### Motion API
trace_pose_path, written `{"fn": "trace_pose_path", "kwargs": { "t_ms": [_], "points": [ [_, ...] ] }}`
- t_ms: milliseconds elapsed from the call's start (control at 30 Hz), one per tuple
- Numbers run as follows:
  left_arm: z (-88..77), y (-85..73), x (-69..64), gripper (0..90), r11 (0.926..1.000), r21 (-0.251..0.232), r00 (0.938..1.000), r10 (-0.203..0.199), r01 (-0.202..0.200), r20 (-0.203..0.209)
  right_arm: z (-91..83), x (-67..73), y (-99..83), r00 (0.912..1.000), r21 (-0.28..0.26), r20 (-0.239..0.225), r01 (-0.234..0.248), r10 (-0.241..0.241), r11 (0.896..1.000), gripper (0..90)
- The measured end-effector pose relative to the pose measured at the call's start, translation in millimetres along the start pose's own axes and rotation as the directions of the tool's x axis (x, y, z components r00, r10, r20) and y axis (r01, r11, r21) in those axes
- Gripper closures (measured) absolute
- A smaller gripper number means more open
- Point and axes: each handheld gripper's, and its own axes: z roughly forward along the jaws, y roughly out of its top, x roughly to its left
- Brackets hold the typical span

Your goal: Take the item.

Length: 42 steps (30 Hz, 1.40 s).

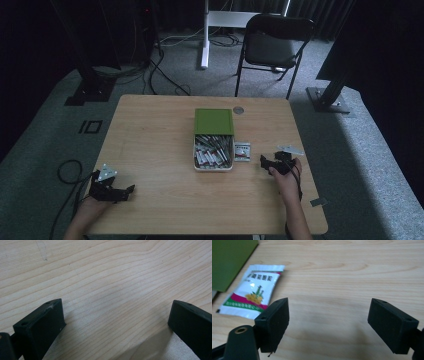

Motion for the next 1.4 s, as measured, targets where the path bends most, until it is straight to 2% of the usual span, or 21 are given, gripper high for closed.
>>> {"fn": "trace_pose_path", "kwargs": {
  "t_ms": [333,733,1100,1233,1400],
  "points": [
    [0.0,0.0,0.0,1.4,1.0000,-0.001,1.0000,0.000,0.000,-0.001,-16.6,-17.8,-12.6,0.9995,0.014,0.033,-0.001,0.000,1.000,15.1],
    [0.1,0.0,0.0,1.4,1.0000,-0.001,1.0000,0.000,0.000,-0.001,-32.9,-33.8,-31.4,0.9962,0.028,0.076,-0.045,0.043,0.999,14.1],
    [0.1,-0.1,-0.1,1.4,1.0000,-0.002,1.0000,-0.001,0.001,-0.001,-50.6,-36.5,-43.8,0.9927,0.039,0.109,-0.057,0.052,0.998,14.0],
    [0.1,-0.1,-0.1,1.4,1.0000,-0.003,1.0000,-0.001,0.001,-0.001,-52.5,-38.1,-49.5,0.9928,0.053,0.111,-0.052,0.046,0.997,14.0],
    [0.2,-0.1,-0.1,1.4,1.0000,-0.003,1.0000,-0.001,0.001,-0.001,-54.9,-39.9,-57.0,0.9894,0.056,0.139,-0.052,0.044,0.997,14.0]
  ]
}}
